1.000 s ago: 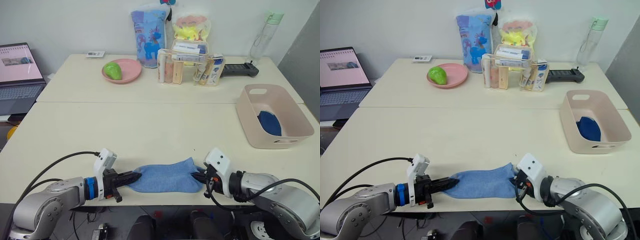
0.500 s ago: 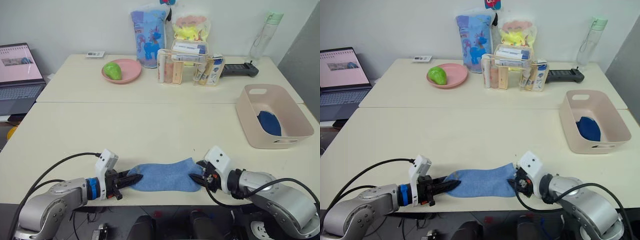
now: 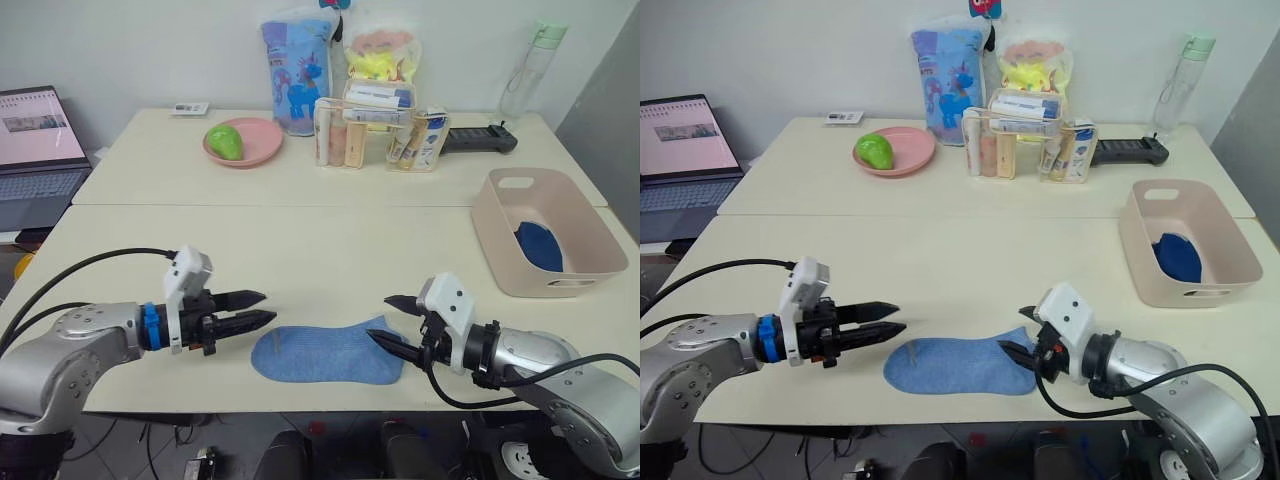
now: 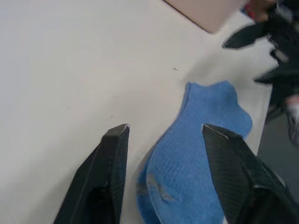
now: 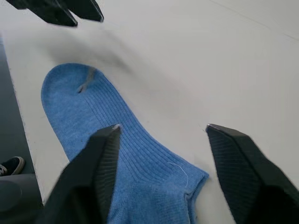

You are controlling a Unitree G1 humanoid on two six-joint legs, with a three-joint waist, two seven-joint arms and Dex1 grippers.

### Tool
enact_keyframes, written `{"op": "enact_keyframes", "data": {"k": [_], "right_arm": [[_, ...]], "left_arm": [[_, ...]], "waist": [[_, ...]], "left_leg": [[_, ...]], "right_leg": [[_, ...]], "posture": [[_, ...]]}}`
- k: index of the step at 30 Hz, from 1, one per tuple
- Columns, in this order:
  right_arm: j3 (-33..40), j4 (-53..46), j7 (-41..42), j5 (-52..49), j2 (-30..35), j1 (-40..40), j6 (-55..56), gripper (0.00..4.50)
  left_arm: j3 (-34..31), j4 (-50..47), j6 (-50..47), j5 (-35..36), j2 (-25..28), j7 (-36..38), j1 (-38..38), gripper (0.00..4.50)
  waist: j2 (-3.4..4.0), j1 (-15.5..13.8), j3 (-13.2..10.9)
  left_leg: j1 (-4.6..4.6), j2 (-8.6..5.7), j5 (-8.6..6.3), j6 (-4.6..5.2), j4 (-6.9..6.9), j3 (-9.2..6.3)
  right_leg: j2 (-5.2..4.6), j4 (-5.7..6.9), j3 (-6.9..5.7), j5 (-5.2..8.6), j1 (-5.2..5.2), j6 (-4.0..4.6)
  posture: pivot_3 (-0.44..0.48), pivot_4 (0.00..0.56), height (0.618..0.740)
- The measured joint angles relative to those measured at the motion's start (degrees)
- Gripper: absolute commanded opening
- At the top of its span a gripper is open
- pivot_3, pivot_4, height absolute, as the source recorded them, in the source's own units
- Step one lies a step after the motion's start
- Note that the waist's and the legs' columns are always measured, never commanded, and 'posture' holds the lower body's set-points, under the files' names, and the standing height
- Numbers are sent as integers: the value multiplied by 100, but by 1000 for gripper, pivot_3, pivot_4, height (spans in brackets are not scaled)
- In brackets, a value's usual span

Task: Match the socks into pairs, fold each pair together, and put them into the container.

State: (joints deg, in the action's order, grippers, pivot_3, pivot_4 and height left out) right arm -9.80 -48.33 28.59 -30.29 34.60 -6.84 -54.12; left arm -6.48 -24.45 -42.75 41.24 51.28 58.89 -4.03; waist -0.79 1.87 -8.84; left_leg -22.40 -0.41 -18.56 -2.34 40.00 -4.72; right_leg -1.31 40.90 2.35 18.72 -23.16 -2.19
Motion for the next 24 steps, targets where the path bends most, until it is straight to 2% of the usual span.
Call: {"op": "enact_keyframes", "data": {"k": [4,6,9,13,18,24], "right_arm": [[-684,507,76,233,-209,-122,231,624],[-863,809,128,310,-306,-162,291,28],[-1087,1171,201,400,-386,-163,368,28],[-1274,1371,380,644,-82,99,571,28],[-1211,1309,434,892,170,456,1075,28],[-676,1261,535,965,314,985,1623,28]], "left_arm": [[935,-150,433,-511,-170,194,-165,73],[1309,63,741,-938,-332,158,-316,0],[1680,496,1122,-1467,-642,39,-359,0],[1876,928,1448,-1879,-709,51,-341,0],[1877,1012,1615,-2007,-707,77,-327,0],[1771,1084,1863,-1962,-709,208,-224,0]], "waist": [[-1,1,0],[-1,-3,0],[-1,-3,0],[-3,-3,0],[-6,-5,6],[-7,-4,9]], "left_leg": [[-2,2,0,1,1,0],[0,-1,0,1,2,3],[-1,-1,-1,2,3,3],[-2,0,-1,2,3,0],[1,1,-1,3,3,-1],[4,2,-1,3,2,0]], "right_leg": [[2,2,3,0,-1,0],[2,2,3,0,0,0],[2,3,2,0,-1,0],[2,1,0,0,-2,0],[2,2,0,0,3,0],[2,4,0,0,4,0]], "posture": [[0,150,703],[0,150,703],[0,150,703],[0,150,703],[0,150,703],[0,150,703]]}}
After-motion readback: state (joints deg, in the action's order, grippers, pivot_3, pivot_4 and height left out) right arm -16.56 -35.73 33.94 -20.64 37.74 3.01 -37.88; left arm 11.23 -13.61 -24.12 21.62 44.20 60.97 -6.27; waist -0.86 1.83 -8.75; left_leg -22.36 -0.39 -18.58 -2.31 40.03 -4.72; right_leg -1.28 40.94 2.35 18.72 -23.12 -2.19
